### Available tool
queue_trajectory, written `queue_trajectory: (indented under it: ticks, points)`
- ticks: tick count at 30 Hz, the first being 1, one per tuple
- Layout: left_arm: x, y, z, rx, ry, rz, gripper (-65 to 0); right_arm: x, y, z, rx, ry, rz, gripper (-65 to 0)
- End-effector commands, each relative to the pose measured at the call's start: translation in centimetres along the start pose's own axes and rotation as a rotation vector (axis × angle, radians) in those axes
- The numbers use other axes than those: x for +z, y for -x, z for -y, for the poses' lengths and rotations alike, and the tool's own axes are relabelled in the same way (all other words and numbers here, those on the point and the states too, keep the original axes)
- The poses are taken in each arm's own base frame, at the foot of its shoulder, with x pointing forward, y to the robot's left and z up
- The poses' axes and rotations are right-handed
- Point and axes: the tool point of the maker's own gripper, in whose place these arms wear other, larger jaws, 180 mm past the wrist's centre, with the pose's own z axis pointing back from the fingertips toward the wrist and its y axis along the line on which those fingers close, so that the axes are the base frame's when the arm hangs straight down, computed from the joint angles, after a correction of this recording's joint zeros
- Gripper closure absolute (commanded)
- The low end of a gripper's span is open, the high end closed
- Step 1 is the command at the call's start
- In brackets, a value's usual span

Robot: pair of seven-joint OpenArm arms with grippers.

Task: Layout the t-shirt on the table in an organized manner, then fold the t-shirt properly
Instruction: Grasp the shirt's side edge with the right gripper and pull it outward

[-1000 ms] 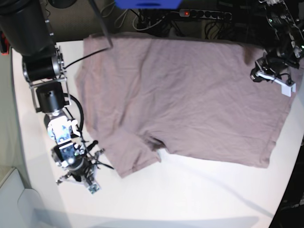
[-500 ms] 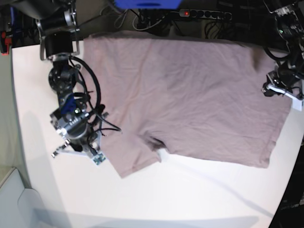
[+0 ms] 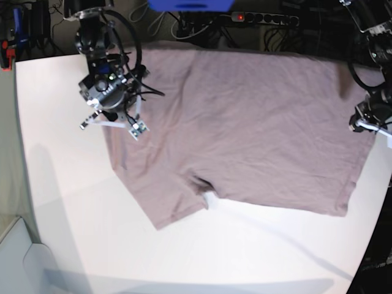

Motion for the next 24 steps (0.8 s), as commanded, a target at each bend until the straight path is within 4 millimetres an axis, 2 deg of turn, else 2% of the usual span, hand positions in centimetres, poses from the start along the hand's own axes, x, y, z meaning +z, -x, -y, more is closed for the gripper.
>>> queue_trajectory:
  ticks: [1,4,7,11,17,20,24]
  points:
    - [0.6,-1.6,0.4,-0.022,0.009,0.043,0.0,-0.2,-0.3,0.8,-0.003,0.019,0.004,0.0]
    - [0.7,-1.4,0.3,-0.024,0.007,0.041,0.0,-2.2,0.2,0.3,0.004,-0.013,-0.03,0.0]
    - [0.7,-1.3,0.2,-0.022,0.005,0.036,0.0,-4.0,0.3,0.8,-0.007,-0.025,-0.041,0.0]
    - [0.8,-0.1,-0.5,-0.021,-0.011,0.012,0.0,-6.0,0.1,3.6,-0.076,-0.013,-0.051,0.0]
    - [0.6,0.1,-0.6,-0.012,-0.013,0.005,0.0,-9.6,-0.4,8.6,-0.108,-0.004,-0.08,0.0]
    - [0.6,-0.1,-0.5,-0.011,-0.008,0.009,0.0,-10.5,-1.5,10.8,-0.121,0.002,-0.062,0.0]
    - [0.6,-0.1,-0.5,-0.013,-0.012,0.01,0.0,-10.7,-3.3,14.2,-0.136,0.029,-0.023,0.0]
